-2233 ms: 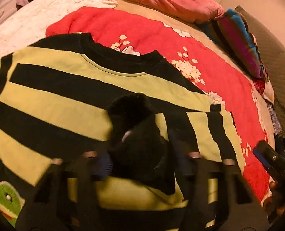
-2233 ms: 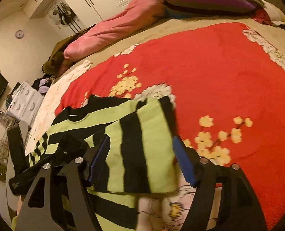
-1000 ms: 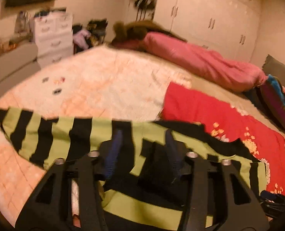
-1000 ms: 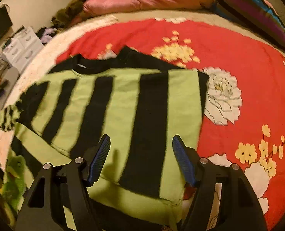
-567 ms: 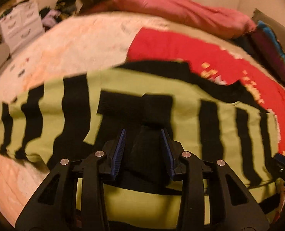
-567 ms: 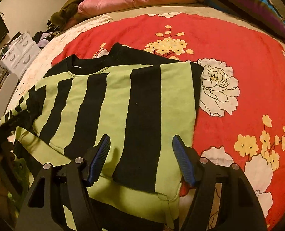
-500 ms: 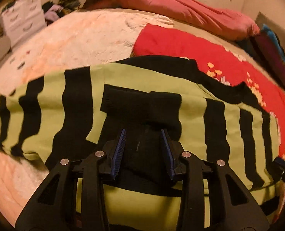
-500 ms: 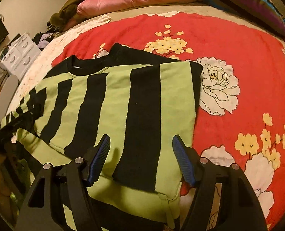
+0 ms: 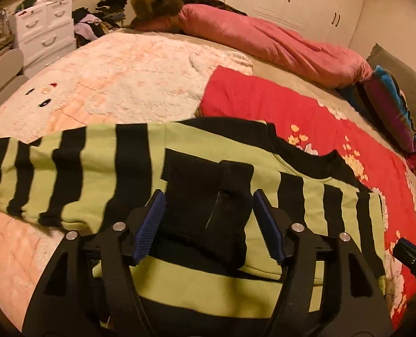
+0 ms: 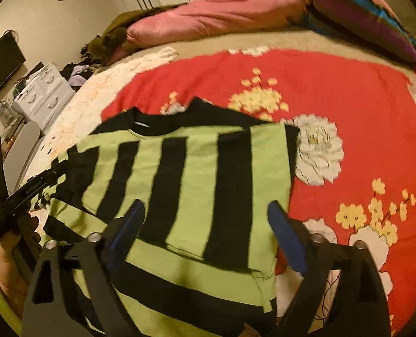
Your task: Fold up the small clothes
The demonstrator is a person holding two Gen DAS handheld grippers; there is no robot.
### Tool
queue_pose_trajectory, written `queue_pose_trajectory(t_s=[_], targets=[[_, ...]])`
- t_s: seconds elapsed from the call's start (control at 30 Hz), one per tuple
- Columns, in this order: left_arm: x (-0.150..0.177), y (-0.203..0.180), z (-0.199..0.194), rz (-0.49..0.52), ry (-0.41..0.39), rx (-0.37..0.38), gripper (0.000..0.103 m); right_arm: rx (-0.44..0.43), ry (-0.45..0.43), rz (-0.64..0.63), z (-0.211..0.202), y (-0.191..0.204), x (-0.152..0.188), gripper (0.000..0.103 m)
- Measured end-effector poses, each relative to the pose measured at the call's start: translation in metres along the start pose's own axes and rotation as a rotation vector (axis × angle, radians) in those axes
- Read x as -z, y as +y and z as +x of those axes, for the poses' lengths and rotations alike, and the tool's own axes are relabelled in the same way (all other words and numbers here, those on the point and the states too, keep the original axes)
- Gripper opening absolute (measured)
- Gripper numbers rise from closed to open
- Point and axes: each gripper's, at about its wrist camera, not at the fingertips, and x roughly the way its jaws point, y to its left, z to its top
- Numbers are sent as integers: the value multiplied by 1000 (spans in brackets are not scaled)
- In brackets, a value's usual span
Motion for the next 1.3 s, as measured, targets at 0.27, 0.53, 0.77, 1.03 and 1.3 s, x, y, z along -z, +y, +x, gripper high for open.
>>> queue_pose_trajectory(t_s=[0.27, 0.53, 0.77, 1.03, 1.3], targets=[[-4, 21, -28, -44, -45, -49, 91, -19, -55, -53, -17, 28, -8, 97], [-8, 71, -47, -179, -44, -64, 92, -61, -52, -126, -15, 67, -11, 97], [-14, 117, -67, -219, -64, -126, 93, -132, -31, -212, -6, 113, -14, 97], [-9, 206, -77, -352, -43, -233, 93, -190, 9, -283, 8, 161, -10, 97], [7, 288, -70, -581, -24, -215, 93, -226, 59, -360, 19, 199, 3, 97]])
